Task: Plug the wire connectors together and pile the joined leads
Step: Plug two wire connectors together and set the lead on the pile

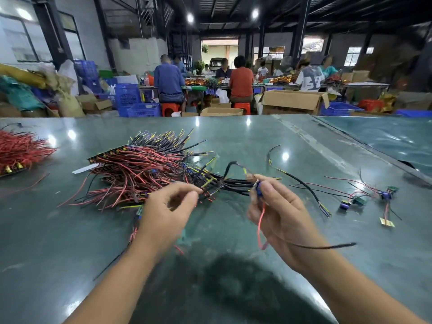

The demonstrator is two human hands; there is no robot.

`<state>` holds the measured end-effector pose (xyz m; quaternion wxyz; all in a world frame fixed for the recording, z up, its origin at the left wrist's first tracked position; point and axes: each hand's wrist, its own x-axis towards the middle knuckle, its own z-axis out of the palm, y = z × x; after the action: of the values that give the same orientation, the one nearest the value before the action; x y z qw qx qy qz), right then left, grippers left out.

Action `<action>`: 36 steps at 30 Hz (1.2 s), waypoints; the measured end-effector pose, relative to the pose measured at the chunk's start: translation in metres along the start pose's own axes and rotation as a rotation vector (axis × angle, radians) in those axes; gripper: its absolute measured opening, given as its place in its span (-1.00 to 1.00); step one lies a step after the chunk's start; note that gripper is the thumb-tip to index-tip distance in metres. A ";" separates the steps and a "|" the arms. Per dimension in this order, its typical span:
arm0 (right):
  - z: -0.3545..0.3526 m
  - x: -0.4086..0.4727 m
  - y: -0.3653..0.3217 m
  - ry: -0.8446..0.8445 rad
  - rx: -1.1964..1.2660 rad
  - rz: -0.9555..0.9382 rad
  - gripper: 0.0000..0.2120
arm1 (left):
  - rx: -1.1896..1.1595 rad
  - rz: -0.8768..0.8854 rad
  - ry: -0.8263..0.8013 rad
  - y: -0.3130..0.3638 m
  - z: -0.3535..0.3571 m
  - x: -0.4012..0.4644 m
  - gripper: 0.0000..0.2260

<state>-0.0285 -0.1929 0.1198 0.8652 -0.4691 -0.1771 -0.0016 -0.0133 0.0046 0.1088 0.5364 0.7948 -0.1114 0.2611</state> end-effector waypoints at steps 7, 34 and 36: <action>-0.001 -0.010 0.002 -0.273 -0.431 0.051 -0.81 | -0.724 -0.314 -0.431 0.010 0.021 -0.012 -0.44; -0.103 0.034 -0.023 0.658 -1.786 0.413 -0.81 | -1.091 -0.324 -0.399 0.013 -0.003 -0.004 -0.75; -0.105 0.037 -0.022 0.704 -1.723 0.339 -0.89 | -1.093 -0.321 -0.380 0.011 -0.002 -0.004 -0.92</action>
<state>0.0343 -0.2841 0.0968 0.2131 -0.9388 0.2268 -0.1475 -0.0221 0.0014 0.1158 0.8707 0.4437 -0.2020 -0.0651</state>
